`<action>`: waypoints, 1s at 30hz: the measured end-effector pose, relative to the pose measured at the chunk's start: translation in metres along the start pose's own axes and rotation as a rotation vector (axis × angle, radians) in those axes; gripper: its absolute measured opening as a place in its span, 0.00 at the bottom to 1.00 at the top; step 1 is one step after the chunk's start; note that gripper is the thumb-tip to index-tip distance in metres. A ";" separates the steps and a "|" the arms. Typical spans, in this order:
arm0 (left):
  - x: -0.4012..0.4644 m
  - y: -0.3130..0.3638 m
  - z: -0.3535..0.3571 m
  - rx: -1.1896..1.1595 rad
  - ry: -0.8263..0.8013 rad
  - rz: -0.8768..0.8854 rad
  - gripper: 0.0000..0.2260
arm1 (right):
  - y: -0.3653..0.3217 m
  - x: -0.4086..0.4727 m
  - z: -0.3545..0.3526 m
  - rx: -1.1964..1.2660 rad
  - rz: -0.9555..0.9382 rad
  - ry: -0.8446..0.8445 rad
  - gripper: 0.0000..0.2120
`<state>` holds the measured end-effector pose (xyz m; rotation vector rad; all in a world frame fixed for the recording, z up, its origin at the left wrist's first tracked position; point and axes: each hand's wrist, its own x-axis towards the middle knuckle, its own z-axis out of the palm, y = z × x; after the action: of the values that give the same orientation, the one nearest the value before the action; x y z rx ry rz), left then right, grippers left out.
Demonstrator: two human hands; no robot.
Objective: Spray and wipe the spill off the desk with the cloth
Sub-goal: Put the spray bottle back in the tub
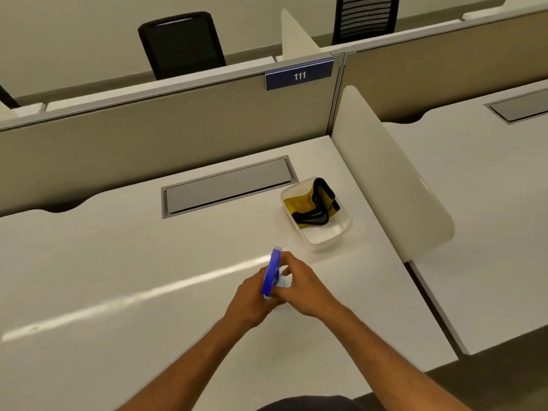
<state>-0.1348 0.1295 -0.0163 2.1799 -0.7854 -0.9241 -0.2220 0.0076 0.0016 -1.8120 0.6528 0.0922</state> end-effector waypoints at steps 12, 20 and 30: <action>0.072 0.095 -0.041 0.192 0.020 0.260 0.21 | -0.047 0.013 -0.073 0.200 -0.128 0.440 0.30; 0.148 0.134 -0.025 0.074 -0.156 0.353 0.12 | -0.029 0.049 -0.112 0.169 -0.047 0.674 0.30; 0.205 0.104 0.022 0.136 -0.306 0.238 0.17 | 0.026 0.087 -0.112 0.198 0.154 0.684 0.32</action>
<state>-0.0624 -0.0887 -0.0326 2.0238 -1.2572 -1.1213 -0.1900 -0.1315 -0.0146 -1.5843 1.2331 -0.4948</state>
